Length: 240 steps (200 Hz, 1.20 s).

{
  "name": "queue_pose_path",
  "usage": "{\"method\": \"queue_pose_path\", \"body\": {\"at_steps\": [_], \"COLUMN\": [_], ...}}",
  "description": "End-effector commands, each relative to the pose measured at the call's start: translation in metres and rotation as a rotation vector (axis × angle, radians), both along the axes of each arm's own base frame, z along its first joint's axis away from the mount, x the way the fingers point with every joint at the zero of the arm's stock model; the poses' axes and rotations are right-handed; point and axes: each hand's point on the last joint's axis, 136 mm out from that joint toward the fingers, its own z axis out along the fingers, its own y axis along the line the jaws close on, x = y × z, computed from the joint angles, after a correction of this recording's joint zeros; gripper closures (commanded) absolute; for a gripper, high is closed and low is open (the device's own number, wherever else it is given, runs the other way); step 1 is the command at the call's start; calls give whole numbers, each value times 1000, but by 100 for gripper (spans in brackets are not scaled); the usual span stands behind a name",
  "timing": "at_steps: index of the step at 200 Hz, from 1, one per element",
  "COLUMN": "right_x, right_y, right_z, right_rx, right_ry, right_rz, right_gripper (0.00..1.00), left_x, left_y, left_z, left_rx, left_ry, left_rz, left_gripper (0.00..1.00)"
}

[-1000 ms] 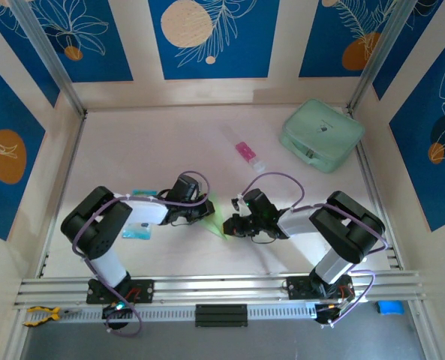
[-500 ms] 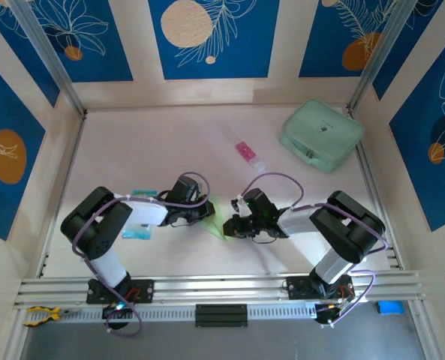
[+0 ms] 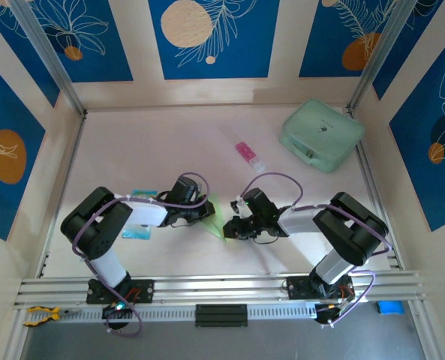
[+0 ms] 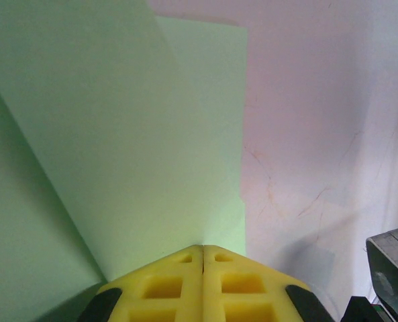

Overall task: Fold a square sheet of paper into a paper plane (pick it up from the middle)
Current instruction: Fourth fold the wing at the center of the table.

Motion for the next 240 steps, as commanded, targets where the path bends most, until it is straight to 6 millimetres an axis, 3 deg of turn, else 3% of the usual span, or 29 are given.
{"method": "queue_pose_path", "body": {"at_steps": [1, 70, 125, 203, 223, 240], "right_x": [-23, -32, -35, -41, -39, -38], "right_y": [-22, -22, -29, -32, -36, -37], "right_z": [-21, -26, -22, -35, -35, -32], "right_rx": [-125, -127, -154, -206, -231, -232], "right_ry": [88, 113, 107, 130, 121, 117], "right_rz": [10, 34, 27, 41, 27, 23], "right_gripper": [83, 92, 82, 94, 94, 88], "left_x": [-6, -5, -6, -5, -6, -6], "left_y": [21, 21, 22, 22, 22, 23], "left_z": [-21, -20, -20, -20, -19, -19], "left_rx": [84, 83, 82, 80, 81, 80], "left_ry": [41, 39, 38, 39, 38, 39], "left_rz": [45, 47, 49, 48, 48, 49], "left_gripper": [100, 100, 100, 100, 100, 100]}}
